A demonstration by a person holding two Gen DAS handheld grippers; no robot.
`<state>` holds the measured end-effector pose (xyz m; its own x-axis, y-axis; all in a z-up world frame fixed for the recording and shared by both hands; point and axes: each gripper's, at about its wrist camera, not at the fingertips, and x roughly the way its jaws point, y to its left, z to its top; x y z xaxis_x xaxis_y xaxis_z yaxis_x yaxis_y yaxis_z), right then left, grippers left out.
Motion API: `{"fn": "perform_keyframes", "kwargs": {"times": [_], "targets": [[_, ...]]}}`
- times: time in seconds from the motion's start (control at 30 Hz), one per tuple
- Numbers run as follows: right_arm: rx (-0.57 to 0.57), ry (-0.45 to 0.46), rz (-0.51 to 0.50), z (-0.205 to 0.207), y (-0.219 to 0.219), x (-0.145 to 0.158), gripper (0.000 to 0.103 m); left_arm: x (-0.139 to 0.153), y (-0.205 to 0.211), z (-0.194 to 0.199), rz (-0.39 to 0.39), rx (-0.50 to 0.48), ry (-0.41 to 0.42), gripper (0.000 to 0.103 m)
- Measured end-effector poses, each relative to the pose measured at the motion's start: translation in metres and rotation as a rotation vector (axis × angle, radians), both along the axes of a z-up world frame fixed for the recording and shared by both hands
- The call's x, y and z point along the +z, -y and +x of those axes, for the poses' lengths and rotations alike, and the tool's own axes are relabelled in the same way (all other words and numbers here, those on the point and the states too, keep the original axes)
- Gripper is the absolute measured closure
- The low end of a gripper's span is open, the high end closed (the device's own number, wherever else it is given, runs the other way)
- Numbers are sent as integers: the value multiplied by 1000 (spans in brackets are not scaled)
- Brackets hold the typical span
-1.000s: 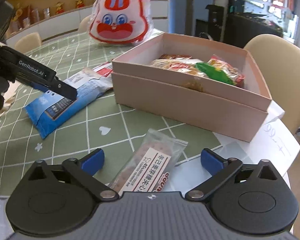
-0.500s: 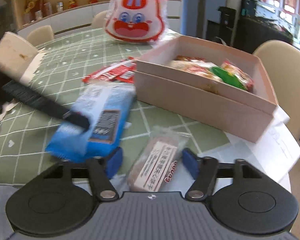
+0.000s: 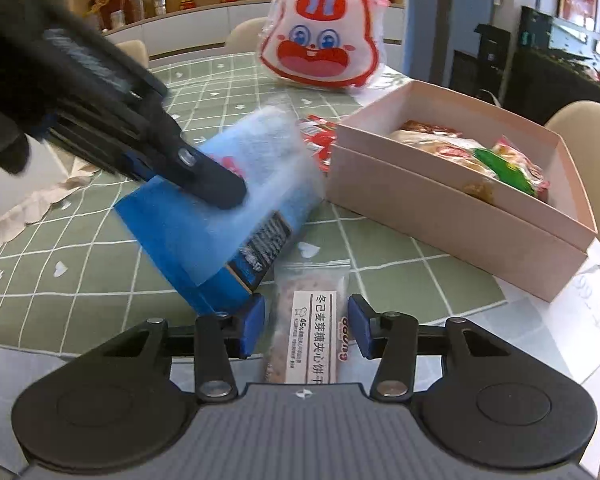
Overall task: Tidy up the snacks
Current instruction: 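Lift the clear packet with the right tool while the left tool carries the blue packet toward the box, then drop the blue packet into the box with the left tool while the right tool lowers the clear packet inside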
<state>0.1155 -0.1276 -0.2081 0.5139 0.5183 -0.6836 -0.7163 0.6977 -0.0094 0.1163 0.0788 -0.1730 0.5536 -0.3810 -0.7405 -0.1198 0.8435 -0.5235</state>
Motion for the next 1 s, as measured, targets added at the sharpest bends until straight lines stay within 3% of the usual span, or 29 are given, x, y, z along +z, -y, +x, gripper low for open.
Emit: {"fn": "perform_keyframes", "kwargs": {"times": [0.07,0.13,0.3,0.4,0.5,0.67,0.83,1.0], "targets": [[5,0,-2,0,-1,0,56,-12,2,10,41,22,-35,83],[4,0,-6,0,0,0,58,-17,1,12,20,32,-27,83],[-5,-16,-24,0,6,3,58,-9,4,1,64,33,-37,84],[5,-34,-36,-2,14,5,59,-1,10,-18,85,7,-29,84],[31,-69,-40,-8,23,9,69,5,22,-40,64,-37,-43,85],[29,-70,13,-18,54,31,70,20,47,-68,47,-117,-32,85],[-28,-12,99,-21,93,72,70,73,54,-57,-6,-125,125,85],[-99,112,170,-19,123,123,70,145,62,-1,-8,-134,340,85]]}}
